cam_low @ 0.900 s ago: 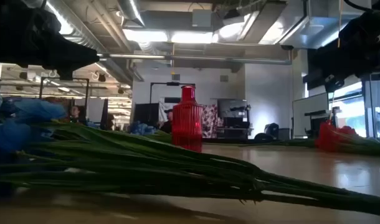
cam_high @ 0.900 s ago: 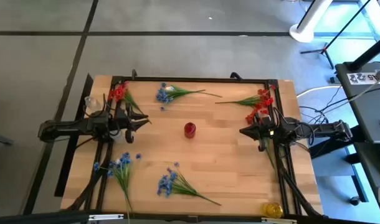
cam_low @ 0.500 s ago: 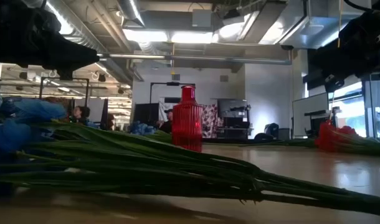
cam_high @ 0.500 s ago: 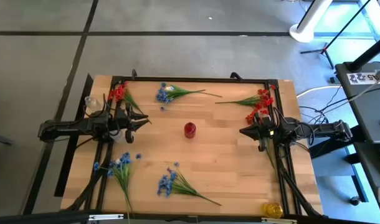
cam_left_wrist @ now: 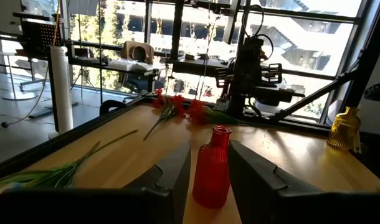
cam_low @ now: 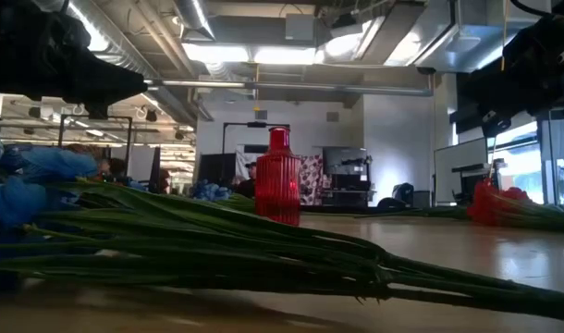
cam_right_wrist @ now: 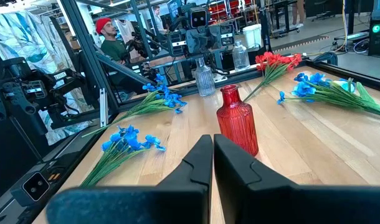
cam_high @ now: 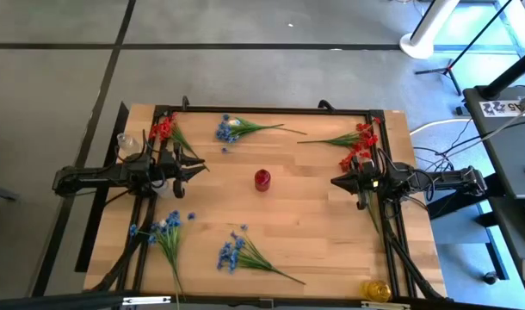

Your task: Sort flowers into vase by color

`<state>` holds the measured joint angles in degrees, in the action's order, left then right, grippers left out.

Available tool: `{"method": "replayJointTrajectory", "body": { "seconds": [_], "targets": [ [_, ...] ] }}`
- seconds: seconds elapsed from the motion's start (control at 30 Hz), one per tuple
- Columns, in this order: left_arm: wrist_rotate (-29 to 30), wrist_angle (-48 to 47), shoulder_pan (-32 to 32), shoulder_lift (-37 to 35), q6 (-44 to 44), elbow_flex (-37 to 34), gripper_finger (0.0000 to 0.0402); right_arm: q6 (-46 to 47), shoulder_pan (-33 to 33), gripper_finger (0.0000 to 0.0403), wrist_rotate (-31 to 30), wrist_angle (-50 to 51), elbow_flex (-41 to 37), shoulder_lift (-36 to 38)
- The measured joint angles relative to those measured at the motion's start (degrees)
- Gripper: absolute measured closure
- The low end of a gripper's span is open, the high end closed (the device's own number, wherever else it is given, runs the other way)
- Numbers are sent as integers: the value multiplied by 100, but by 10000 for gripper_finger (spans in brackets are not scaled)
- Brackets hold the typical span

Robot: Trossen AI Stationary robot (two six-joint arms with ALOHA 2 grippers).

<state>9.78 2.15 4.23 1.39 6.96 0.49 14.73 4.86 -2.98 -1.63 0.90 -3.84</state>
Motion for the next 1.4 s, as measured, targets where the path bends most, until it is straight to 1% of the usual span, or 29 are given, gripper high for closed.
{"method": "replayJointTrajectory", "body": {
  "seconds": [0.27,0.3,0.37,0.4,0.47,0.57,0.6,0.63,0.7,0.73,0.93,1.0,1.07,1.13,1.2,1.27,1.33,1.4],
  "targets": [
    [0,0,1,0,0,0,298,-18,-2,386,-2,-5,0,-1],
    [0,-1,0,-1,0,0,298,-284,-2,386,-54,-33,-1,-2],
    [0,0,1,-2,2,-1,298,-1445,-2,386,-469,-256,-1,-22],
    [0,0,2,0,0,-2,298,-1764,-2,386,-619,-493,-1,-54],
    [0,0,0,0,2,0,298,-1945,-2,386,-767,-725,-1,-44],
    [0,-1,1,-2,1,0,298,-1912,-2,386,-823,-1083,-3,-15],
    [0,0,0,-2,2,-2,298,-1822,-2,386,-950,-1292,-1,-24],
    [0,0,0,-2,2,-1,298,-1588,1,386,-1224,-1464,-1,-68],
    [0,0,0,-2,0,0,298,-939,-2,386,-1720,-1552,-1,-392],
    [0,0,1,-1,2,-1,298,-592,-6,386,-1753,-1545,-1,-547],
    [1,0,2,-2,0,-2,298,1775,-2,386,-1259,-1908,352,-1144],
    [1,0,0,-2,2,0,298,2102,-2,386,-952,-1842,368,-1315],
    [0,0,2,-2,0,-2,298,2183,0,386,-896,-1831,372,-1341],
    [0,0,2,-2,2,0,298,2563,0,386,-923,-1877,387,-1380],
    [0,0,2,-2,0,0,298,2820,0,386,-1220,-1871,388,-1411],
    [1,0,2,-2,2,0,298,2890,0,386,-1493,-1819,500,-1567],
    [0,0,2,-2,0,0,298,3263,4,386,-1849,-1617,843,-1914],
    [2,0,2,-2,2,-1,298,3525,2,386,-2290,-1026,1344,-2376]
  ]
}}
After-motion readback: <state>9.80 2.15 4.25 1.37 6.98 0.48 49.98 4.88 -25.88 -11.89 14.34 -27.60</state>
